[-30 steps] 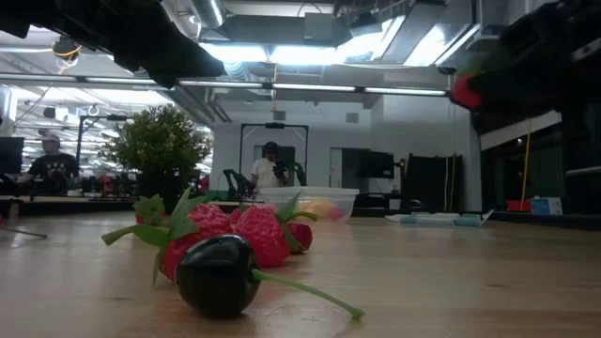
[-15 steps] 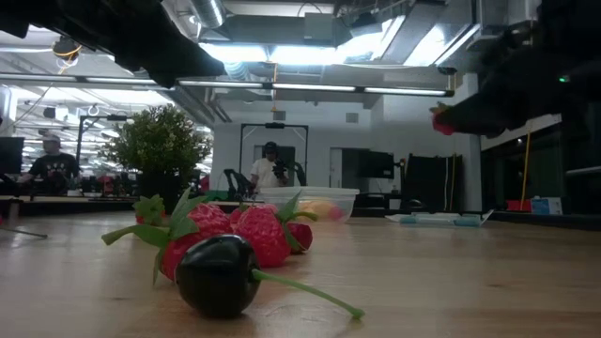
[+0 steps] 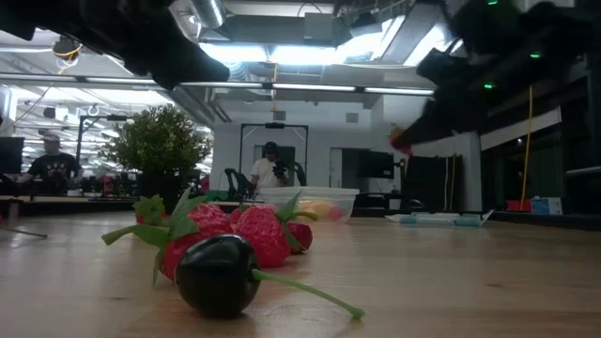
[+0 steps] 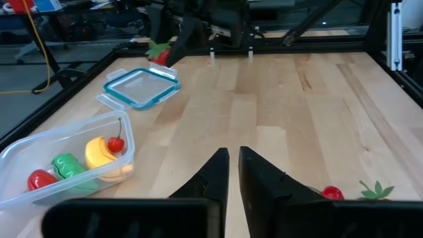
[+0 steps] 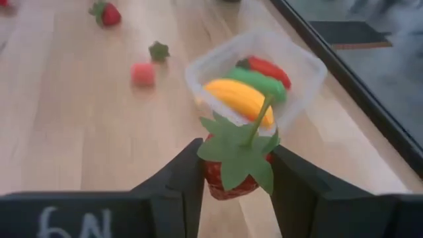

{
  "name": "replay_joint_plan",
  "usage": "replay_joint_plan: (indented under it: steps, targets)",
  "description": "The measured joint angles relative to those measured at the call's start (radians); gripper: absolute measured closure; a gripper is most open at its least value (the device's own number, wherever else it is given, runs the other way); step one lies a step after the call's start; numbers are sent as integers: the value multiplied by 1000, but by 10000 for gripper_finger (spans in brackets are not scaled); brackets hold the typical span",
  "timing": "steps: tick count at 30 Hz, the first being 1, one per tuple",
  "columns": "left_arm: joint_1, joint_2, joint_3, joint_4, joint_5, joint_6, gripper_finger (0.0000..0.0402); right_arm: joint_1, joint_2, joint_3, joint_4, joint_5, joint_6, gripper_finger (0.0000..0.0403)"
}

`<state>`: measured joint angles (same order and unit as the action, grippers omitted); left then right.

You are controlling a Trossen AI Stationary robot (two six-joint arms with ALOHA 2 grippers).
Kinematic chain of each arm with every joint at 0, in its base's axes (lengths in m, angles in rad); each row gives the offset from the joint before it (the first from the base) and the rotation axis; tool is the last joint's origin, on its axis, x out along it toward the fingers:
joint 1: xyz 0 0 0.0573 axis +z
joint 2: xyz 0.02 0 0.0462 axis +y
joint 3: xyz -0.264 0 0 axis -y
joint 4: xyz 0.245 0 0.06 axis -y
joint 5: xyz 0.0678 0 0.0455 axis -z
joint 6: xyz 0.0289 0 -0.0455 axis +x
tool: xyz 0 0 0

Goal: Pick and placing Produce into tupperware
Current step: Put the red strawberry into the transparent container

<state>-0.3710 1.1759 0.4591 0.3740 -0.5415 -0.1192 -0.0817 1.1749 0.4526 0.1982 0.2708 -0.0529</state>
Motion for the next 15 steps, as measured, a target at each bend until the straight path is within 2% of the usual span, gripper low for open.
replay_joint_plan:
  steps: [5,8,11,15]
  targets:
    - [0,0,0,0,0,0,362,-93,126,132,-36,-151,-96,266]
    - [0,0,0,-4,0,0,358,-135,207,241,-152,-251,-156,266]
    - [0,0,0,-20,5,-1,353,-165,287,354,-305,-273,-219,266]
    - [0,0,0,-50,6,-3,347,-201,370,480,-389,-318,-291,266]
